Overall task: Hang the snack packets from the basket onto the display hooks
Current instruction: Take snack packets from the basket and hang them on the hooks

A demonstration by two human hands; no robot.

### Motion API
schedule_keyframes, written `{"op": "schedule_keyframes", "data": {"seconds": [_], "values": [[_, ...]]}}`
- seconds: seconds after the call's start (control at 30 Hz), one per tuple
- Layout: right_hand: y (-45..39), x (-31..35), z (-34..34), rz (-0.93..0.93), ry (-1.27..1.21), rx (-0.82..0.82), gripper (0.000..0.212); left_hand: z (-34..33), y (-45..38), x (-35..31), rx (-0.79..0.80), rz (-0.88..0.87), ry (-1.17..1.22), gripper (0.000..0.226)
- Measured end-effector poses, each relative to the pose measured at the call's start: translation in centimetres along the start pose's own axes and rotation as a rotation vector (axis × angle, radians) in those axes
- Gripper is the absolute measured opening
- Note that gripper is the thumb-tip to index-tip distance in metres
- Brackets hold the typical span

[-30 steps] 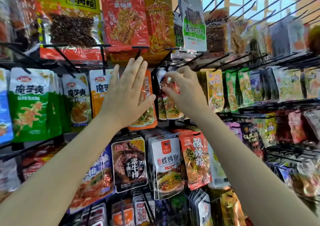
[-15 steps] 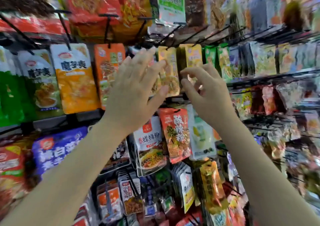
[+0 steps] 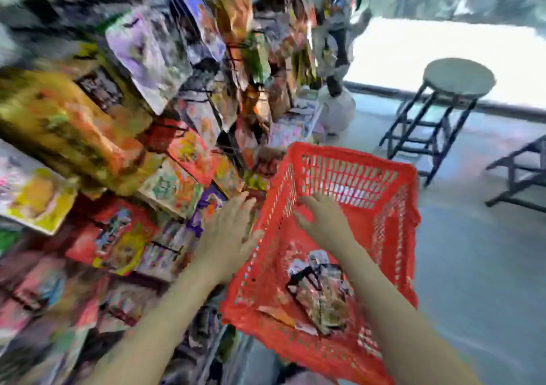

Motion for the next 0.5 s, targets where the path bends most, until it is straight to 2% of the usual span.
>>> {"op": "schedule_keyframes", "data": {"seconds": [0.03, 0.07, 0.13, 0.23, 0.33, 0.4, 0.5], "values": [[0.4, -1.4, -1.5, -0.025, 0.010, 0.065, 0.060, -2.1, 0.4, -0.5, 0.005, -0.033, -0.018, 0.069], [0.7, -2.3, -2.2, -0.080, 0.024, 0.064, 0.062, -3.8, 0.8, -0.6, 0.021, -0.053, -0.022, 0.073], [2.8, -5.2, -4.3, -0.180, 0.044, 0.105, 0.061, -7.1, 2.1, -1.0, 0.162, -0.002, -0.009, 0.078], [4.3, -7.6, -8.0, -0.312, 0.076, 0.269, 0.047, -8.2, 1.6, -0.5, 0.117, -0.010, 0.013, 0.081], [6.0, -9.9, -11.0, -0.498, 0.156, 0.401, 0.070, -8.2, 2.0, -0.2, 0.105, -0.020, 0.021, 0.078], [7.6, -11.3, -12.0, -0.612, 0.163, 0.400, 0.083, -8.1, 2.8, 0.0, 0.087, -0.019, 0.021, 0.079], [8.6, -12.3, -12.6, -0.634, 0.097, 0.403, 0.082, -8.1, 4.0, 0.5, 0.075, 0.005, 0.026, 0.081]]}}
Point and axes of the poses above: each hand's wrist, its own y-axis away from the middle knuckle, its own z-axis out of the back of the hand, x = y × z, the point moved 8 cm from there along -y, towards the middle knuckle, and after that the axes turned 7 degrees about -x, right-handed, at the moved point
